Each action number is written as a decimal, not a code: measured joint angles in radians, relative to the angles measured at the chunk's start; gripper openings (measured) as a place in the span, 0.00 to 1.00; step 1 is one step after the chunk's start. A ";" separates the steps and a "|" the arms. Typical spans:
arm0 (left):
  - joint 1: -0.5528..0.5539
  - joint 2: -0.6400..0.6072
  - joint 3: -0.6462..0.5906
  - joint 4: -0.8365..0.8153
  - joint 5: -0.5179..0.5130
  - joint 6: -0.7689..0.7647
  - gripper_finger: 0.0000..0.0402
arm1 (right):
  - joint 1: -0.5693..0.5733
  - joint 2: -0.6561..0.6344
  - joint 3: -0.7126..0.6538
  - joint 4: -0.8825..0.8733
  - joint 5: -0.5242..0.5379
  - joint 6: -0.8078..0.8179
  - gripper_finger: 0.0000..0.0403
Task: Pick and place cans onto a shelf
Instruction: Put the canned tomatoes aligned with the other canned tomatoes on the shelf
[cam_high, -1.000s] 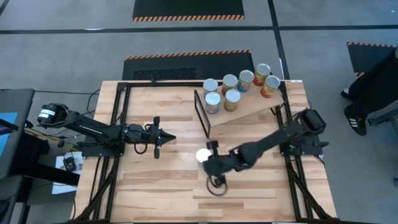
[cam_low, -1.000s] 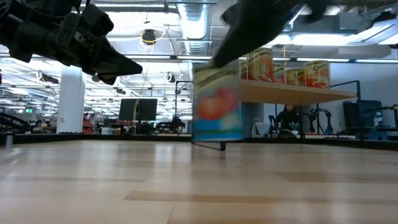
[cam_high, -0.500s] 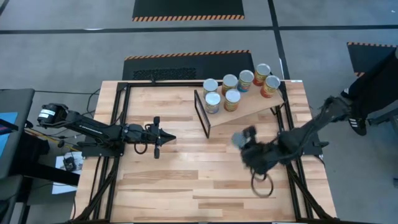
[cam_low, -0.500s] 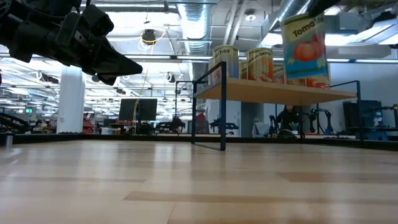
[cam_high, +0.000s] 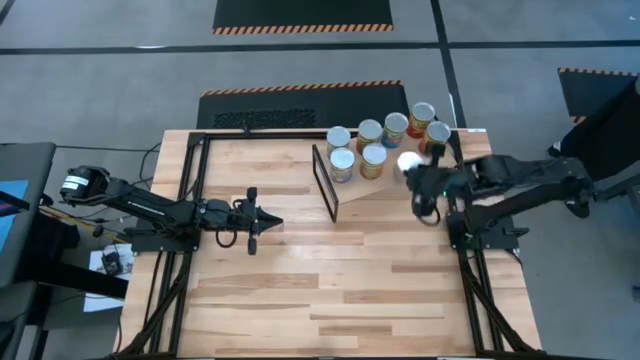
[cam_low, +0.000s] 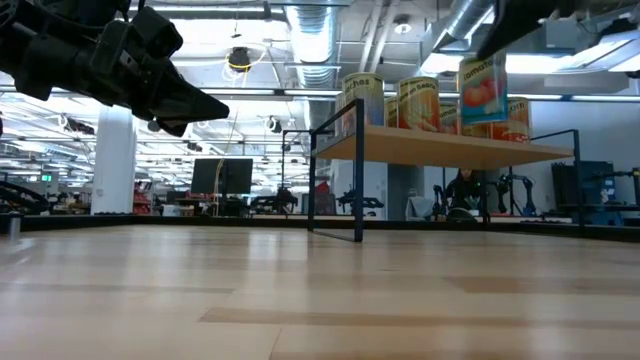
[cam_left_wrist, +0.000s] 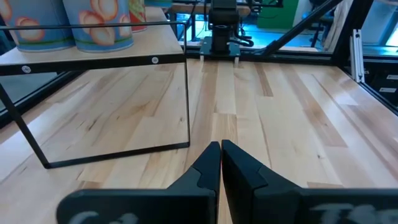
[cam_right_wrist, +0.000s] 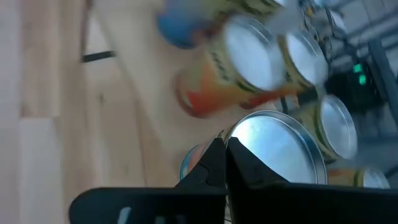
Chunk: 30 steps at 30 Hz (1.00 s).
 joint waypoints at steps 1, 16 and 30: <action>0.000 0.000 0.000 0.001 0.000 0.003 0.01 | -0.034 -0.004 0.000 0.002 -0.010 0.000 0.02; 0.000 0.000 0.000 0.000 -0.002 0.005 0.01 | -0.304 0.104 0.000 0.076 -0.070 0.144 0.02; 0.000 0.000 0.000 0.000 -0.003 0.005 0.01 | -0.334 0.121 0.001 0.116 -0.075 0.159 0.11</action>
